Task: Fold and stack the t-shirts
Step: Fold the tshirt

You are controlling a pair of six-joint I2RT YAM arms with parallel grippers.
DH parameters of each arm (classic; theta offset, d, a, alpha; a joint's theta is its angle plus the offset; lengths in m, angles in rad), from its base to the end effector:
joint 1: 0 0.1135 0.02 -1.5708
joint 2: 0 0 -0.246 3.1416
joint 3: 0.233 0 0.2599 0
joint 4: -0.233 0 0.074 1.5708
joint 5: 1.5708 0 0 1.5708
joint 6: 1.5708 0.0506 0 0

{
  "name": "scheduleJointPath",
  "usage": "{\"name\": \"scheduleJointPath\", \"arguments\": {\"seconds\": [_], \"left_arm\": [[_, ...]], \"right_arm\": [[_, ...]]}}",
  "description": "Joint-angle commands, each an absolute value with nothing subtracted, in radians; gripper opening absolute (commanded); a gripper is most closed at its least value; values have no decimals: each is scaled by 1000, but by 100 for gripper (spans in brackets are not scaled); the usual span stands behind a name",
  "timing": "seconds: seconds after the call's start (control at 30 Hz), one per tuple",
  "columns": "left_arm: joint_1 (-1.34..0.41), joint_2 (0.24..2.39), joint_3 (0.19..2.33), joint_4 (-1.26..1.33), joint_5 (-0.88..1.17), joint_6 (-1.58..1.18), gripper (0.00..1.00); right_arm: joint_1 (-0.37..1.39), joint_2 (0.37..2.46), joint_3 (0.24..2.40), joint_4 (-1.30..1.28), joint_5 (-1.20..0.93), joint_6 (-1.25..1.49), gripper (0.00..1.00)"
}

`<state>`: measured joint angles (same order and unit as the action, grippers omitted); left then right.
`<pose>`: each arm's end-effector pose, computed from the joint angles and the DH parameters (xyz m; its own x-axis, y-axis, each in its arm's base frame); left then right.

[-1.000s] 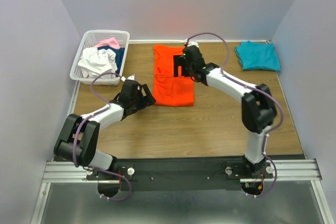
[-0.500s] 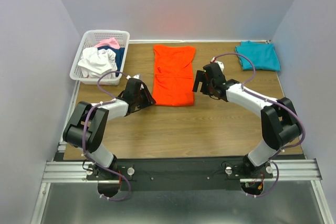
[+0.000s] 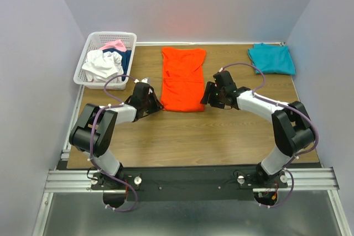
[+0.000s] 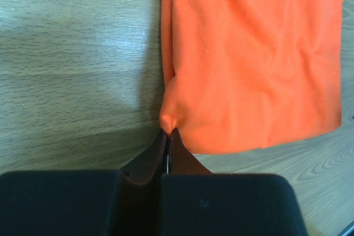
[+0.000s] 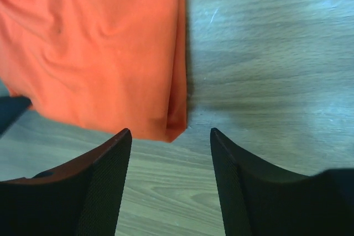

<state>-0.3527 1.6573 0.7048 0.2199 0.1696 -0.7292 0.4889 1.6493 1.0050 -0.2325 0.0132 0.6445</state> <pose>0.3056 -0.1216 0.1045 -0.7733 -0.4151 -0.4792 -0.0765 0.8114 -0.5795 0.3157 0.1672 0.1591 -0.8202 0.2442 -0.5174 0.0383 0.9258 0.3762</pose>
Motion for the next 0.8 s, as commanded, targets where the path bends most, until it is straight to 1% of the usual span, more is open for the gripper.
{"name": "scheduleJointPath", "arguments": {"seconds": [0.0,0.17,0.33,0.43,0.47,0.53,0.57,0.63,0.67,0.73,0.77], "left_arm": [[-353,1664,663,206,170,-719,0],[-353,1646,643,207,163,-719,0],[-353,1651,630,209,158,-722,0],[-353,1651,626,213,160,-724,0],[-353,1651,626,213,160,-723,0],[-353,1652,623,216,161,-723,0],[-353,1654,623,219,163,-723,0],[-354,1648,617,222,169,-726,0],[-354,1646,614,221,169,-726,0],[-354,1625,592,222,172,-730,0],[-356,1611,581,221,172,-733,0]], "right_arm": [[482,1692,979,-212,-87,669,60],[480,1713,973,-196,-97,673,54],[479,1744,953,-173,-126,686,51],[480,1766,950,-167,-123,690,45],[480,1773,946,-164,-133,690,36],[480,1785,943,-158,-136,699,30],[480,1796,939,-153,-137,701,23],[480,1801,933,-147,-159,704,16],[480,1795,922,-144,-169,704,10],[480,1781,907,-144,-181,703,1],[480,1752,884,-143,-192,701,1]]}}
